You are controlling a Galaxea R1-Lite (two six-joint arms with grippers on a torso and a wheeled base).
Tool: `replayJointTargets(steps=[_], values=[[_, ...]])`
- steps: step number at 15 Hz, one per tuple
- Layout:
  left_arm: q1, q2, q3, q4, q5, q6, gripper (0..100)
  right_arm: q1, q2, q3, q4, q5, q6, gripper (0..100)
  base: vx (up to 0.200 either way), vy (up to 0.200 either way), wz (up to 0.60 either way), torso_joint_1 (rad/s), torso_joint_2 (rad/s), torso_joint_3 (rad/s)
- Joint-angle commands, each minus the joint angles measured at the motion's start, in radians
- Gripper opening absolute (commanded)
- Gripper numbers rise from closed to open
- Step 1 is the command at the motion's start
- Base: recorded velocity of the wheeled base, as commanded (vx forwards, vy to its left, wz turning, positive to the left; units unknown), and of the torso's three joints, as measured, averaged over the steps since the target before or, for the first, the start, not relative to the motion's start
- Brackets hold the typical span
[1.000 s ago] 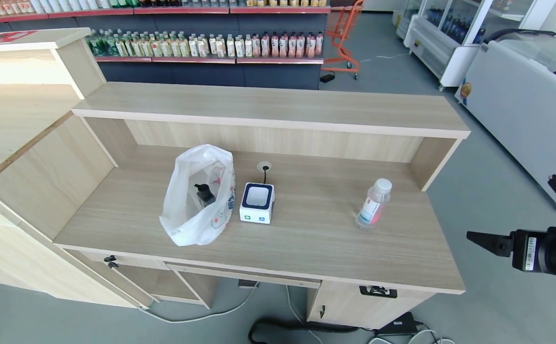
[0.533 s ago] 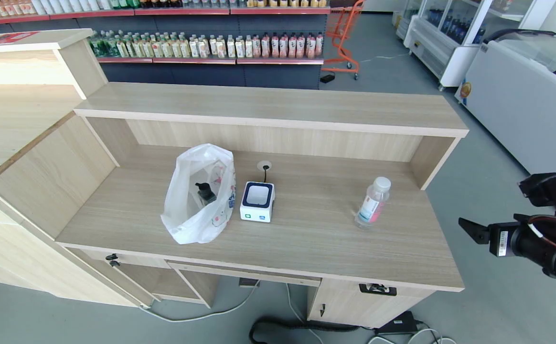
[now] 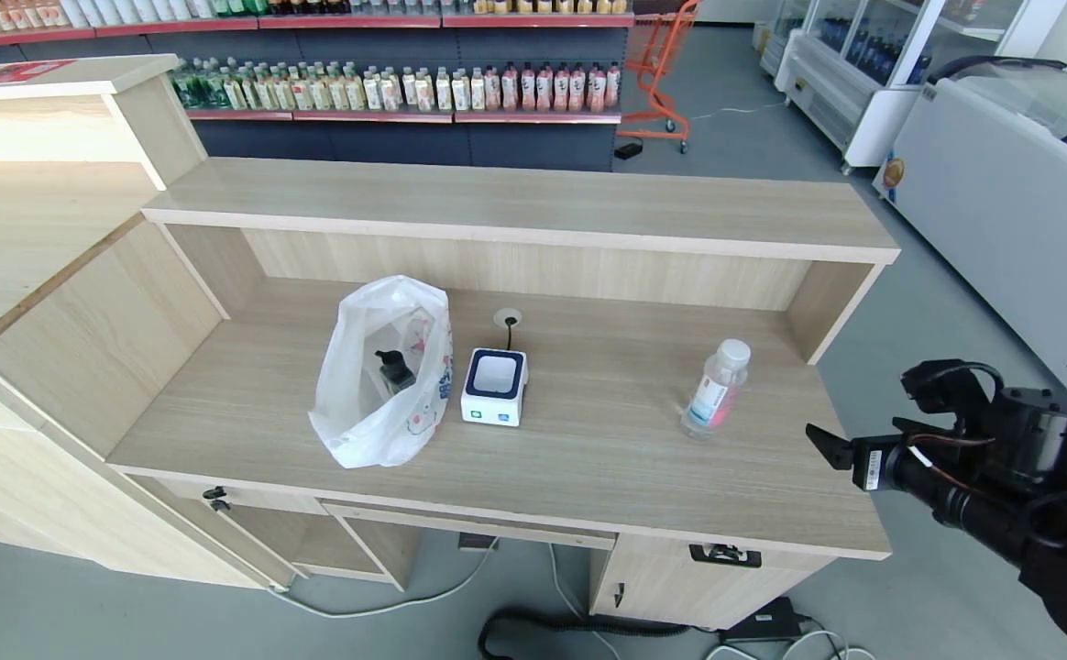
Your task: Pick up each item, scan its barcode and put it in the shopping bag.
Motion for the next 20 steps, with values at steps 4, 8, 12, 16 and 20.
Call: replayJointTargets(steps=[4, 8, 12, 16, 20], values=[[0.0, 0.0, 0.0, 0.0, 0.0, 0.0, 100, 0.097, 0.226, -0.131, -0.054, -0.035, -0.008, 100, 0.0, 0.0, 0.0, 0.0, 0.0, 0.0], [0.0, 0.0, 0.0, 0.0, -0.002, 0.0, 100, 0.112, 0.255, -0.166, -0.074, -0.072, -0.036, 100, 0.0, 0.0, 0.0, 0.0, 0.0, 0.0], [0.0, 0.0, 0.0, 0.0, 0.0, 0.0, 100, 0.106, 0.29, -0.246, -0.07, -0.072, -0.071, 100, 0.0, 0.0, 0.0, 0.0, 0.0, 0.0], [0.0, 0.0, 0.0, 0.002, 0.0, 0.0, 100, 0.128, 0.361, -0.327, -0.07, -0.077, -0.082, 100, 0.0, 0.0, 0.0, 0.0, 0.0, 0.0], [0.0, 0.0, 0.0, 0.0, 0.0, 0.0, 100, 0.142, 0.426, -0.471, -0.047, -0.072, -0.091, 100, 0.0, 0.0, 0.0, 0.0, 0.0, 0.0]])
